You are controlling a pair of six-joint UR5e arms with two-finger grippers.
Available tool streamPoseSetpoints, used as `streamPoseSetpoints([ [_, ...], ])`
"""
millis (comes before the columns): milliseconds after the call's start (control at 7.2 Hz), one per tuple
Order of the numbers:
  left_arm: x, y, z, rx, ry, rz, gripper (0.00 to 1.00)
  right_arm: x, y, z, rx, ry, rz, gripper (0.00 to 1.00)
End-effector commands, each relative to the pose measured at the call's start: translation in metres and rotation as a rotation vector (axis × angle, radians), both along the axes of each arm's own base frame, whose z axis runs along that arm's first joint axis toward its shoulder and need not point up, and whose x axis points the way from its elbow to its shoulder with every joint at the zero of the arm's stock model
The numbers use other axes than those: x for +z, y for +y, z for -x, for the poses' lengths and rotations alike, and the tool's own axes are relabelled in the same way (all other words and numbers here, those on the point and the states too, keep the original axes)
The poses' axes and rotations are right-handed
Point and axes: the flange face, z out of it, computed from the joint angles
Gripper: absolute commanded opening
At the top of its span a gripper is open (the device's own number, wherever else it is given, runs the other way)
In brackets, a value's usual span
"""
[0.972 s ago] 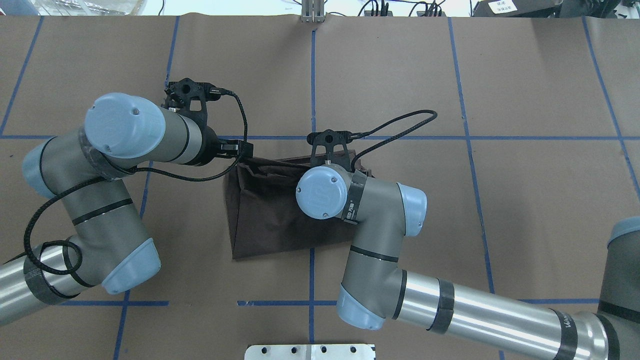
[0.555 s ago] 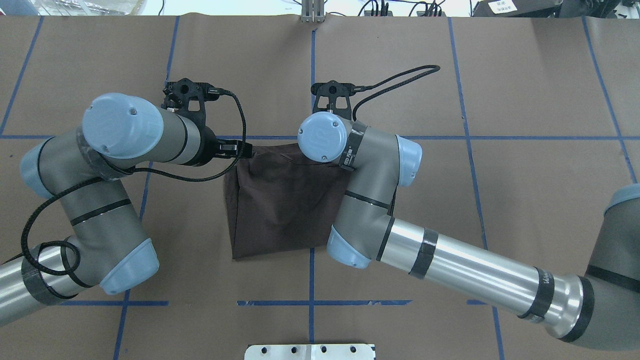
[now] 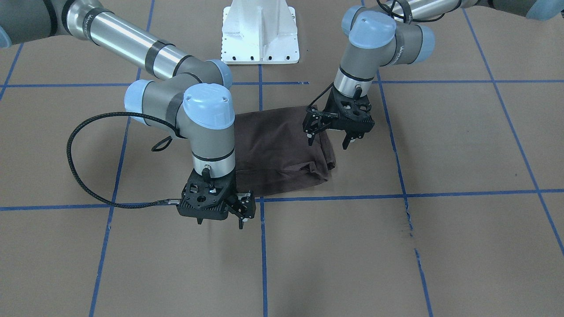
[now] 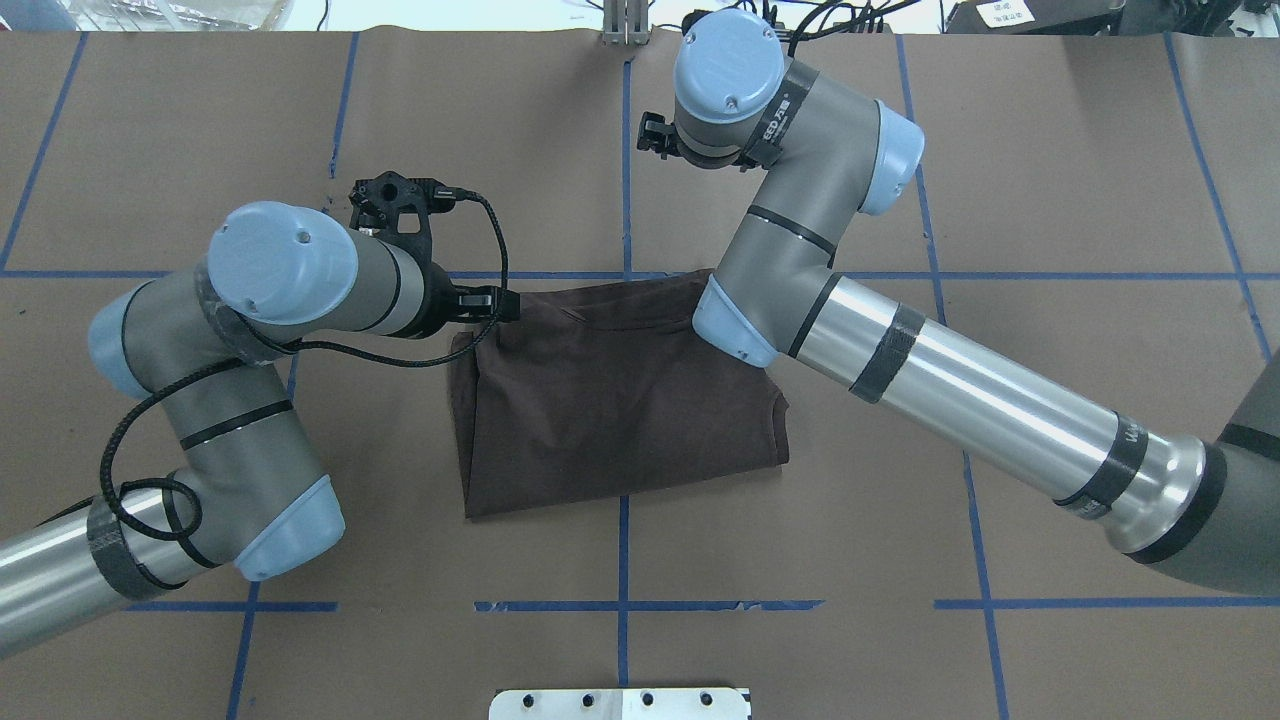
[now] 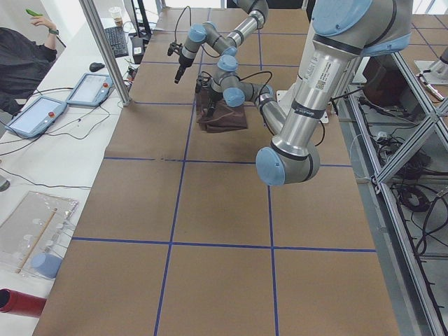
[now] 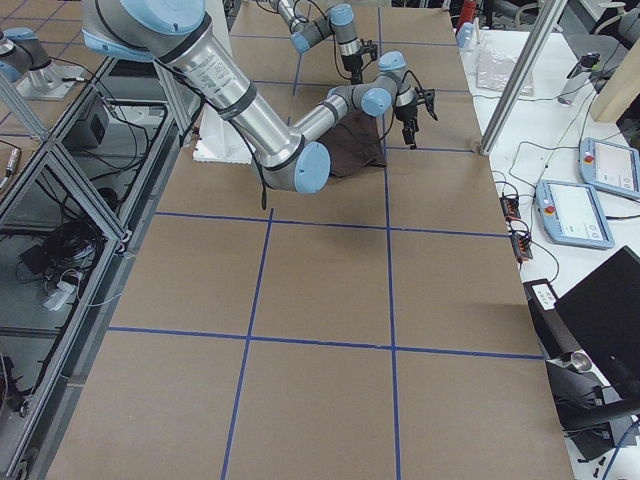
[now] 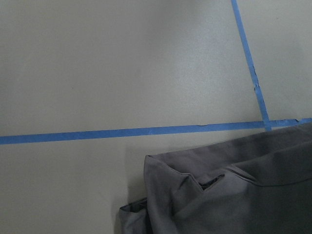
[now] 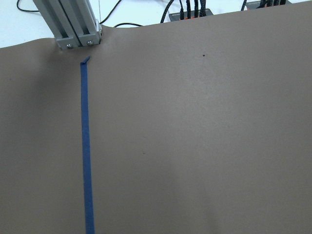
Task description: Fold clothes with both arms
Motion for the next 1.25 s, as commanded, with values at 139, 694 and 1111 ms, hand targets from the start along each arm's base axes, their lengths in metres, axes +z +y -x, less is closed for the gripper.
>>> streamPoseSetpoints([
  [139, 0.020, -0.021, -0.034, -0.075, 0.078, 0.090, 0.49, 0.010, 0.002, -0.023, -0.020, -0.029, 0.016, 1.00],
  [694, 0.009, -0.019, -0.037, -0.089, 0.125, 0.103, 0.45, 0.023, 0.004, -0.024, -0.021, -0.019, 0.025, 1.00],
  [1111, 0.012, -0.011, -0.046, -0.079, 0.120, 0.115, 0.31, 0.023, 0.005, -0.023, -0.021, -0.018, 0.024, 1.00],
])
